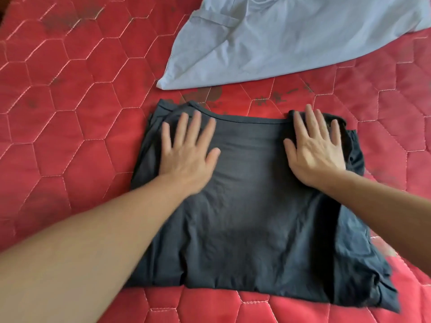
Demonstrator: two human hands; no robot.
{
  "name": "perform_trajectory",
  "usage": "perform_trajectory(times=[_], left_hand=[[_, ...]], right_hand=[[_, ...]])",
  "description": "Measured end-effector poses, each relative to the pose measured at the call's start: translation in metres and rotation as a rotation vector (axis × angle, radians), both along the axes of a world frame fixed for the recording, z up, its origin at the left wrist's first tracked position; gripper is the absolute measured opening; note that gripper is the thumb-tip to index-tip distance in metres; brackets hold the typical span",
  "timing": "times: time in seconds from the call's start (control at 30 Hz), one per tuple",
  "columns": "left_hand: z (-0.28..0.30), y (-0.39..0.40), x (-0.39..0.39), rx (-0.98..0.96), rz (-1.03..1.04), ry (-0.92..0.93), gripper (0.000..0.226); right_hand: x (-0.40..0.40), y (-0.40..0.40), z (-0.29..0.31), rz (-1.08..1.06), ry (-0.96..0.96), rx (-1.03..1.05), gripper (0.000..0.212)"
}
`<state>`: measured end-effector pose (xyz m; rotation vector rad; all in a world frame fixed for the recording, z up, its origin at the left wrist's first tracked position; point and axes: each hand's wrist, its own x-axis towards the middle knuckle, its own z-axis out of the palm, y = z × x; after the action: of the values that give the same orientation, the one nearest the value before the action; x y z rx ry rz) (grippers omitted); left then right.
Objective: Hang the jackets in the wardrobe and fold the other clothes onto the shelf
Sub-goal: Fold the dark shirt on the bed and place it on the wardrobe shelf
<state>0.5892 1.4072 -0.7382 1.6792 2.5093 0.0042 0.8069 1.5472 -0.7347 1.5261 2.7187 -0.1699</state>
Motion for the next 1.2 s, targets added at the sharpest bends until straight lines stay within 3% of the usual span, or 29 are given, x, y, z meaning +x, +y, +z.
perform_trajectory(times=[0.1,0.2,0.43,0.57,0.73,0.97,1.2], left_hand=[[-0.002,-0.033,0.060,0.058,-0.112,-0.120,0.065],[-0.010,-0.063,0.078,0.015,-0.174,-0.103,0.063],[-0.018,-0.130,0.001,-0.065,-0.051,-0.009,0.063],[-0.005,-0.139,0.014,-0.044,0.043,0.024,0.063],[0.001,-0.153,0.080,-0.044,-0.052,-0.033,0.061],[-0.007,-0.213,0.016,-0.131,-0.068,0.071,0.066],[0.025,-0.209,0.049,-0.293,-0.029,0.026,0.082]], right_hand=[[-0.006,-0.074,0.003,0.149,0.094,-0.018,0.068],[0.019,-0.124,-0.008,0.213,0.059,-0.078,0.069],[0.112,-0.088,-0.012,0.130,-0.125,-0.054,0.072],[0.094,-0.107,0.004,-0.006,-0.092,-0.034,0.072],[0.071,-0.178,-0.006,0.160,-0.007,-0.063,0.069],[0.141,-0.168,-0.010,0.095,-0.113,-0.022,0.075],[0.184,-0.178,0.014,0.234,-0.247,-0.089,0.081]])
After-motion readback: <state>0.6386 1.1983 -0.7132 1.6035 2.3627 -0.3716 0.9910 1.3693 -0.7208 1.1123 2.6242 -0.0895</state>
